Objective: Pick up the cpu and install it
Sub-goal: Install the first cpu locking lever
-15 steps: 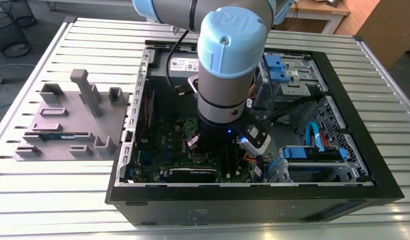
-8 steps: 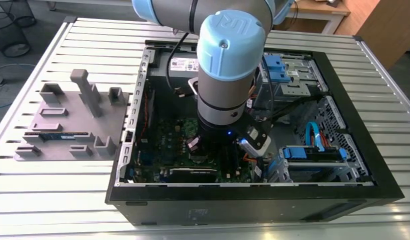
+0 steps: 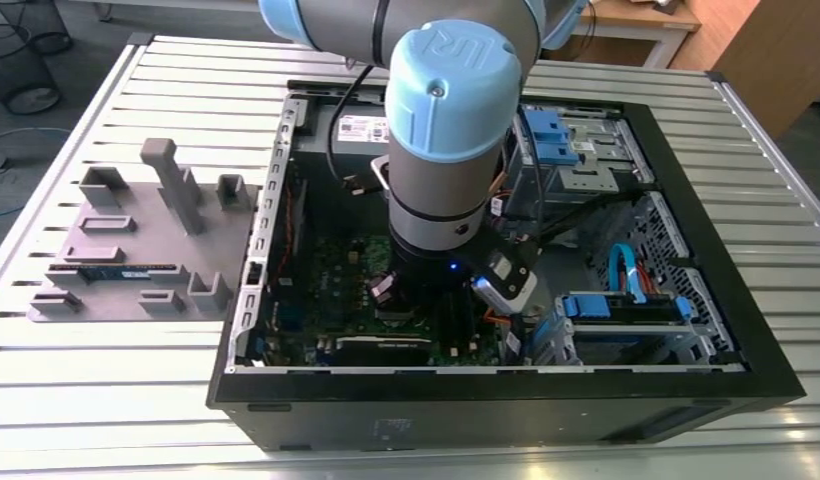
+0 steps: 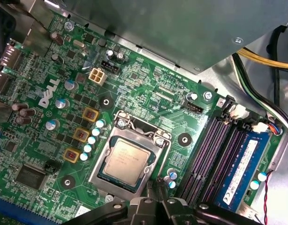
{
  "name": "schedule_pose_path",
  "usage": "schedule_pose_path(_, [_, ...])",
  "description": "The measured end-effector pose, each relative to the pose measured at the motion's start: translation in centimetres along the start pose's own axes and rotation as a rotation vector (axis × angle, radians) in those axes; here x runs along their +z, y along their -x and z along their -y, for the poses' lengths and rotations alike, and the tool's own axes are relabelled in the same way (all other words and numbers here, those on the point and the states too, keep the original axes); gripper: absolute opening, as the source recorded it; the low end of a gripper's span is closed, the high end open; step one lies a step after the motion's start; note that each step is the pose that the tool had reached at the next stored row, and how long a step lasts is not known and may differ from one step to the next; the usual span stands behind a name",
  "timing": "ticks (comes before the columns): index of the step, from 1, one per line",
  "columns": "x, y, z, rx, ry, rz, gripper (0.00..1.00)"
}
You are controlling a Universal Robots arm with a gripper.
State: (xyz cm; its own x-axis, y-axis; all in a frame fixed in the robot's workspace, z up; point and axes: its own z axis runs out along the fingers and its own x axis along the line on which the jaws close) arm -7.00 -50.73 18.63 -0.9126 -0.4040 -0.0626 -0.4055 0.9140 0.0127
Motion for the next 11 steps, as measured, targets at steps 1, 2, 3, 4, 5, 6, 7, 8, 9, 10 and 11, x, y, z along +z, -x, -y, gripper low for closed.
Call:
schedule_pose_path(1, [-0.01,-0.01,-0.01,0.0,0.0,0.0005,0.11])
schedule_pose_path(2, [-0.05,-0.01,-0.01,0.0,0.0001,0.0006,0.11])
schedule_pose_path(3, [-0.11,-0.01,-0.01,0.001,0.0001,0.0007,0.11])
schedule_pose_path(4, [-0.2,-0.02,-0.01,0.001,0.0002,0.0007,0.11])
schedule_pose_path(5, [-0.33,-0.01,-0.02,0.002,0.0003,0.0008,0.11])
schedule_pose_path(6, [-0.46,0.0,-0.03,0.003,0.0005,0.001,0.11])
schedule_pose_path(7, [-0.63,-0.01,-0.03,0.003,-0.0001,0.0002,0.11])
schedule_pose_path(8, [-0.72,0.0,-0.03,0.004,-0.0002,0.0007,0.11])
schedule_pose_path(9, [-0.81,0.02,-0.02,0.004,-0.0003,0.0006,0.11])
schedule_pose_path(10, [-0.89,0.03,-0.02,0.004,-0.0004,0.0006,0.11])
schedule_pose_path(11, [-0.98,0.04,-0.02,0.005,-0.0003,0.0006,0.11])
